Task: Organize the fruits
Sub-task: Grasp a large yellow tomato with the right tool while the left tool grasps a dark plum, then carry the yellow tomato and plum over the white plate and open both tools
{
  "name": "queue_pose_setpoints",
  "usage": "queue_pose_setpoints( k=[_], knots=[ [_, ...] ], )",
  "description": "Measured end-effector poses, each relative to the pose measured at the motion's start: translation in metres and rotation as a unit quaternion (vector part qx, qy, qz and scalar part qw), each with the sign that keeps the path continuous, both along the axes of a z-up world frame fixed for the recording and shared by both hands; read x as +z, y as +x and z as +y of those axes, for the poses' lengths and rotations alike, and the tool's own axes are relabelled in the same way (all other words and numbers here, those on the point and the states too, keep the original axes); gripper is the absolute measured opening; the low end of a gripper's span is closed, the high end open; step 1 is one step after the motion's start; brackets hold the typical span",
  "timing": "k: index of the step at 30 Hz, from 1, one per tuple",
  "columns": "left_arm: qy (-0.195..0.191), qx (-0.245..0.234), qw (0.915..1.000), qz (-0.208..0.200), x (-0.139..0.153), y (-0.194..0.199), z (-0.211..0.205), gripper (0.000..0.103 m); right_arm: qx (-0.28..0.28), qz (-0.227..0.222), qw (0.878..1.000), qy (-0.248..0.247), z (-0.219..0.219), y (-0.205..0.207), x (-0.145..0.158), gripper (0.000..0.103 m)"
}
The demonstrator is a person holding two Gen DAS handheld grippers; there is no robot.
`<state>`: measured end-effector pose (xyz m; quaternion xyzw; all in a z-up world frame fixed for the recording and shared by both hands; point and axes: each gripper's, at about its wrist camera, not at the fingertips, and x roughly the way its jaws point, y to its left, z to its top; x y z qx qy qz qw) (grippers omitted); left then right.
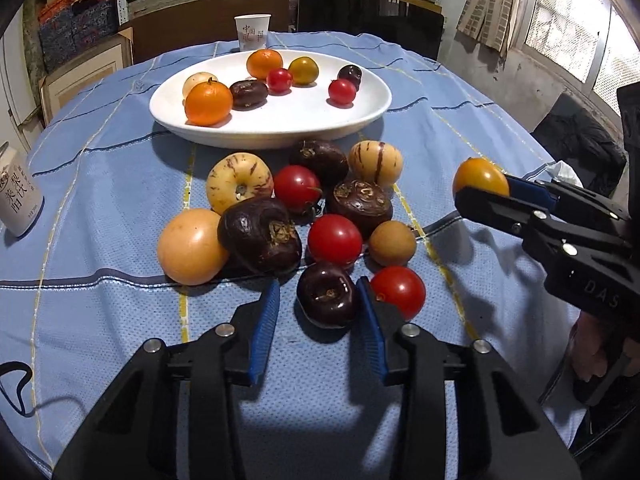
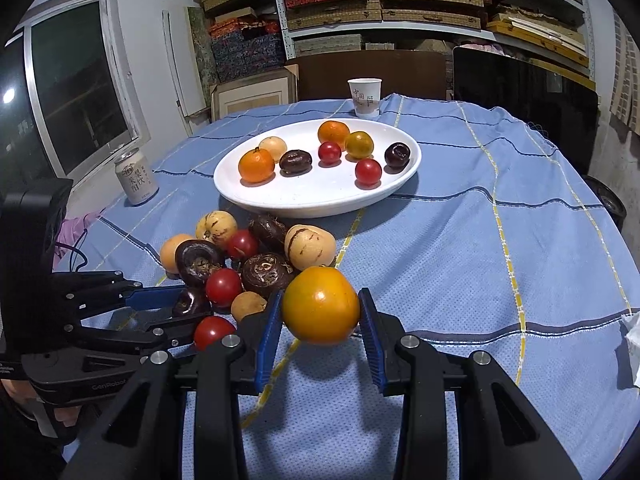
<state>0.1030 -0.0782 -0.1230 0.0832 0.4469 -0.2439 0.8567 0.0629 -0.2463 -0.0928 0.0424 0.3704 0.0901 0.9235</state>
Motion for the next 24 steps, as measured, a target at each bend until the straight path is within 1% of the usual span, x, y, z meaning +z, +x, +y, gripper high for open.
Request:
queue_pose_setpoints(
  k=[10,11,12,13,24],
  knots=[
    [-0.001,0.004,1.0000,-0.002,0.000,0.002,-0.002,0.039,-0.001,0.003,1.000,0.001,0.000,0.000,0.000,0.038],
    [-0.004,0.004,1.0000,-0.001,0.000,0.001,-0.002,0.038,-0.001,0.003,1.000,0.001,0.001,0.000,0.000,0.038],
    [-0.009,0.004,0.9999,0.001,0.001,0.002,0.000,0.035,-0.001,0.003,1.000,0.001,0.000,0.000,-0.001,0.038],
    [-0.023,0.001,0.9997,0.005,0.001,0.002,0.002,0.029,-0.001,0.004,1.000,0.002,0.000,0.000,-0.001,0.038],
    [-0.048,0.004,0.9988,0.001,0.006,-0.001,0.009,0.029,-0.003,0.003,1.000,0.002,0.000,0.000,0.000,0.038]
  ],
)
